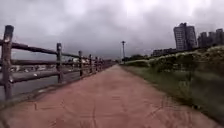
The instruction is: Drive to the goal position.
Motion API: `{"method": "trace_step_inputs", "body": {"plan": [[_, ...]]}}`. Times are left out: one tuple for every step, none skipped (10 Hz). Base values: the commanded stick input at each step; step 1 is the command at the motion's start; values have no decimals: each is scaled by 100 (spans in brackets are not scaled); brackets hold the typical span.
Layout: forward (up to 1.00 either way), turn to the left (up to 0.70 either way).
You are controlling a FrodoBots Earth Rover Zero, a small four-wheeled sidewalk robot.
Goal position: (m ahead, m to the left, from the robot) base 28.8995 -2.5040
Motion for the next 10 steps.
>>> {"method": "trace_step_inputs", "body": {"plan": [[100,40],[100,19],[100,0],[100,0],[100,0],[100,0],[100,0],[100,0],[100,0],[100,0]]}}
